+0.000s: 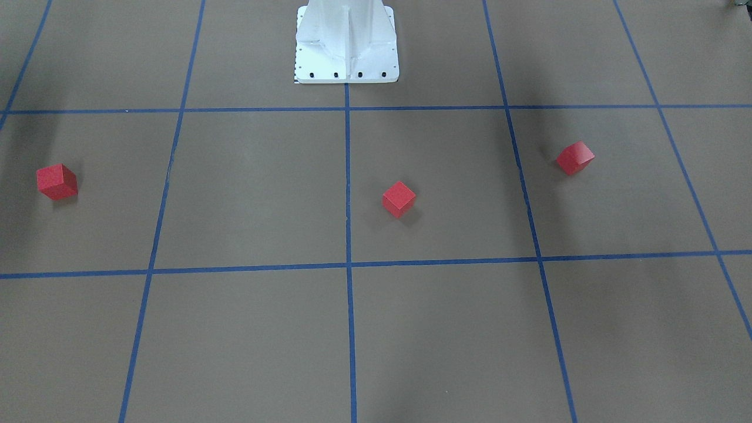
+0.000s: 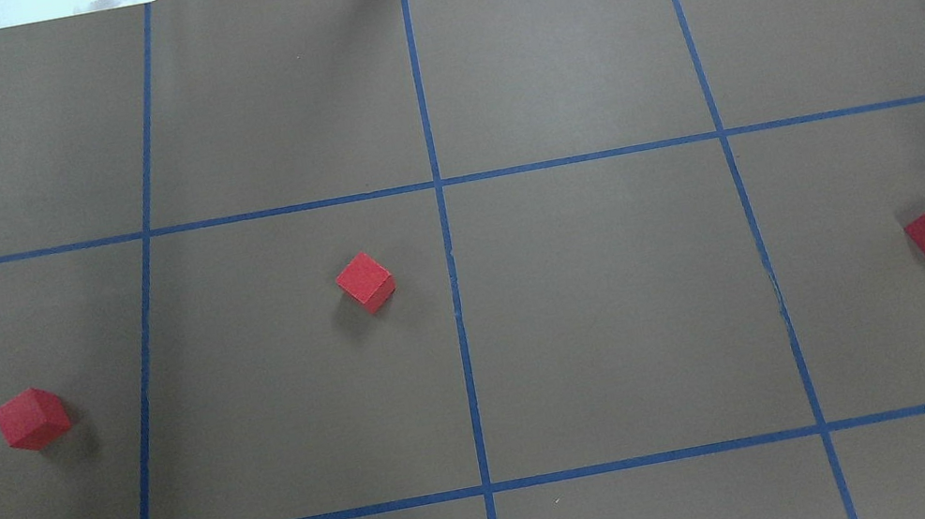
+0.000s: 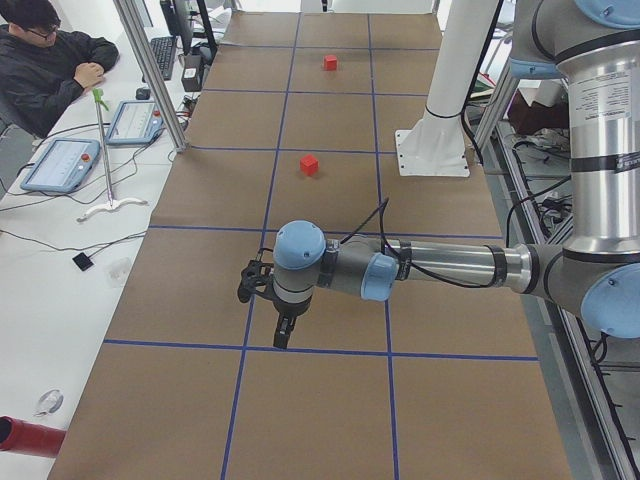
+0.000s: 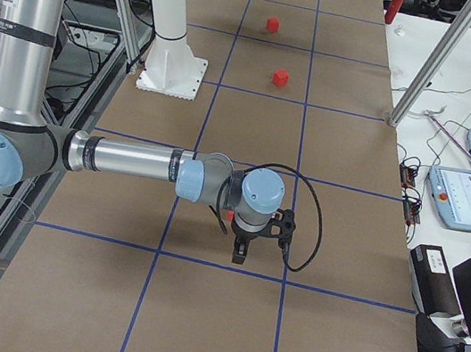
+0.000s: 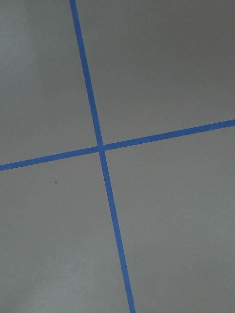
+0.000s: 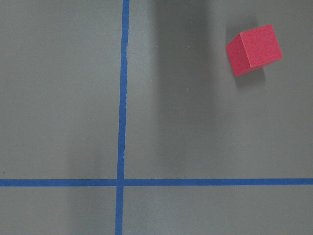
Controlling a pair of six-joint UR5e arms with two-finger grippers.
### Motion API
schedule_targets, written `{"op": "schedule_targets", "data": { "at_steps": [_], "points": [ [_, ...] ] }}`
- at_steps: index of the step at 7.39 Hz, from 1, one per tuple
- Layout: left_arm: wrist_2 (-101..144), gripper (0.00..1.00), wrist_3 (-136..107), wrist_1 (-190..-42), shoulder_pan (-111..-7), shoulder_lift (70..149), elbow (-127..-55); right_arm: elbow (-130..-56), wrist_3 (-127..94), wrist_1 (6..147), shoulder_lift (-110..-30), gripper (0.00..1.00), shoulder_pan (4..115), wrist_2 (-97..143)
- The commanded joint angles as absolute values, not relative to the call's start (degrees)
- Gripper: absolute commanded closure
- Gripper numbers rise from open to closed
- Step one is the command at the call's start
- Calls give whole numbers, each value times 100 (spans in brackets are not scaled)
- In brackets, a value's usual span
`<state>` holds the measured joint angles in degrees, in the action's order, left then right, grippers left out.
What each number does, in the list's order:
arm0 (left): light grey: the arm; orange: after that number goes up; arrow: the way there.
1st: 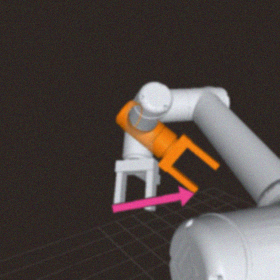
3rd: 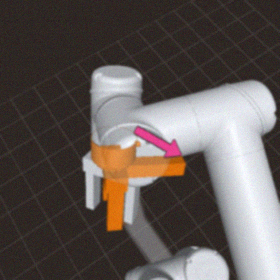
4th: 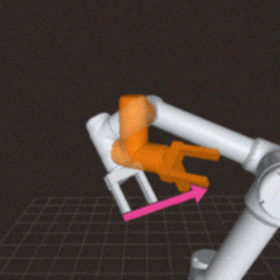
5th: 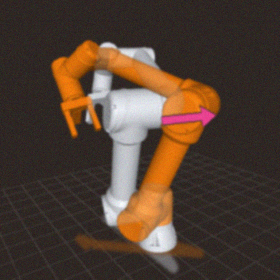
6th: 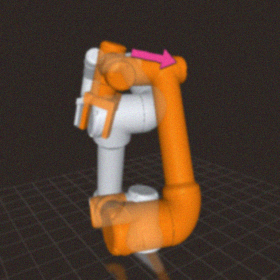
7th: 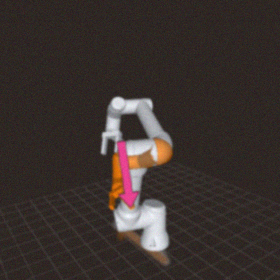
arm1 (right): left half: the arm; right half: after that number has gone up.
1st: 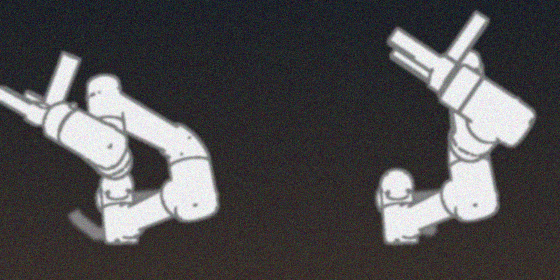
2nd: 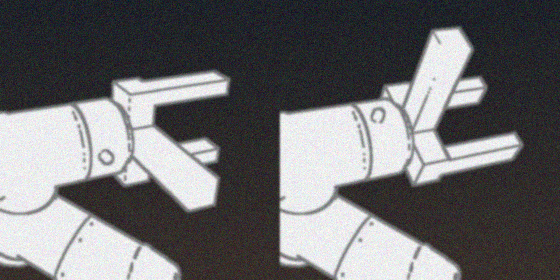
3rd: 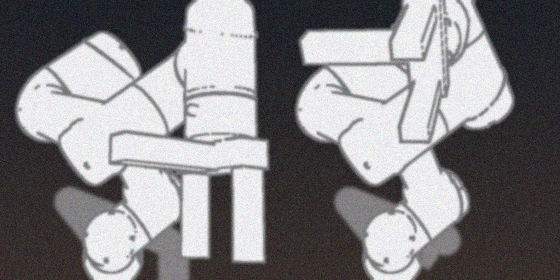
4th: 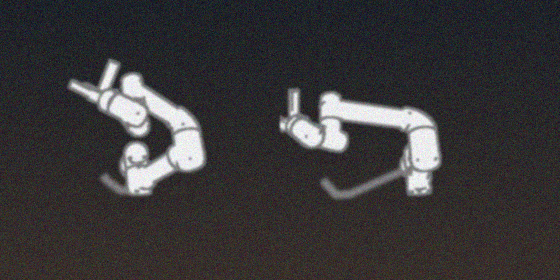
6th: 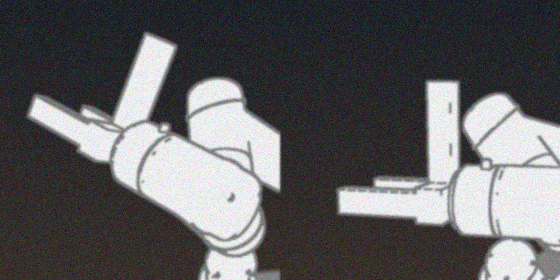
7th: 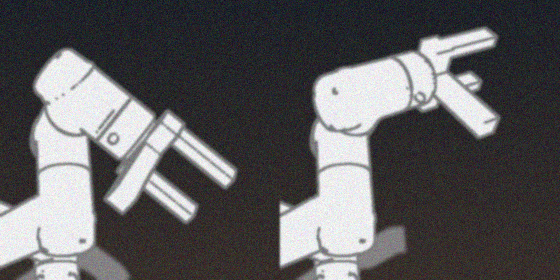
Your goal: Form red blocks into L shape at center
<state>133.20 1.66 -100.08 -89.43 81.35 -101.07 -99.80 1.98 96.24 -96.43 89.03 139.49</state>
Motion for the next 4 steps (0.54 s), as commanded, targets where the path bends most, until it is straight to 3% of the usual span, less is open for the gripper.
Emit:
{"op": "schedule_targets", "data": {
  "at_steps": [1,4],
  "points": [
    [13281,0,167,-10011,-8939,8130,-10107,-9976,193,9615,-9642,1,8903,13940],
    [13324,0,149,-10159,-8851,8261,-10055,-10011,158,9615,-9633,1,8903,13948]
  ]
}}
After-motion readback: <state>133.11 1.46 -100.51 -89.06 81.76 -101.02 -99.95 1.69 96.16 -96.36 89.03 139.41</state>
